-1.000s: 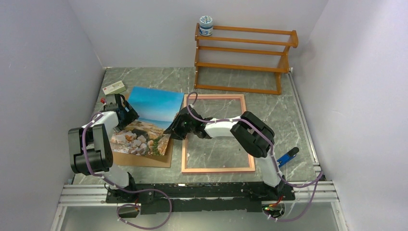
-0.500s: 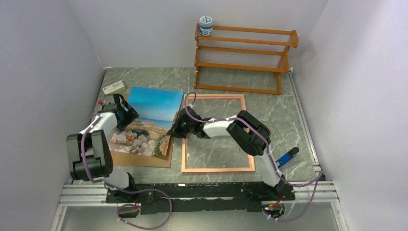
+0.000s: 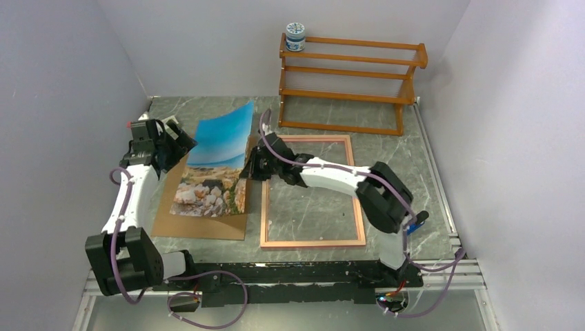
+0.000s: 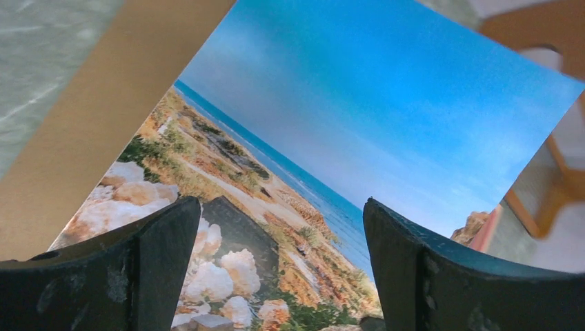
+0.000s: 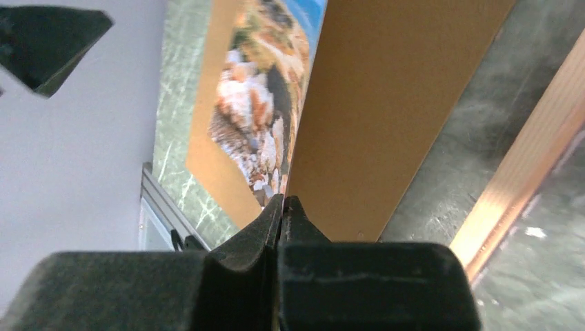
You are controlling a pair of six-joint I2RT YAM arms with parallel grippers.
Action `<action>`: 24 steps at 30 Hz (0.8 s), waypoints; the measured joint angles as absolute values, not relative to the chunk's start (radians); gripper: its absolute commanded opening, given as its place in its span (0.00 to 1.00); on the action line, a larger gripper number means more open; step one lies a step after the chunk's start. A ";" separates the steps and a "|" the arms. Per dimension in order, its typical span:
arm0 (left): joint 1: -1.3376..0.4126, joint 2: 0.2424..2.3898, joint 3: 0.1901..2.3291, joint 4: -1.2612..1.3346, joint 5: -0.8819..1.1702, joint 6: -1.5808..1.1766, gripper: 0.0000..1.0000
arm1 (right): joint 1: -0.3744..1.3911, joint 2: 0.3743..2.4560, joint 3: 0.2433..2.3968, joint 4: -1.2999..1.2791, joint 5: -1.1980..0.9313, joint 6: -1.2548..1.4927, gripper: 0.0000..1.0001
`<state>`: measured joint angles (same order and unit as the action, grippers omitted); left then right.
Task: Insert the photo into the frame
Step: Turn over the photo at the center of the board.
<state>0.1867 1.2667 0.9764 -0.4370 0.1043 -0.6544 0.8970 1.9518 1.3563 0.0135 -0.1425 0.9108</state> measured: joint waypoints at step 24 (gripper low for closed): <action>-0.057 1.117 1.218 -0.529 0.369 -0.670 0.94 | 0.901 1.546 1.441 -0.522 0.158 0.454 0.00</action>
<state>-0.0574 1.1172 1.2182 -0.5293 0.3695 -0.6697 0.9009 1.5463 1.4414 -0.5220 0.1577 0.4538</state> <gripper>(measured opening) 0.934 0.010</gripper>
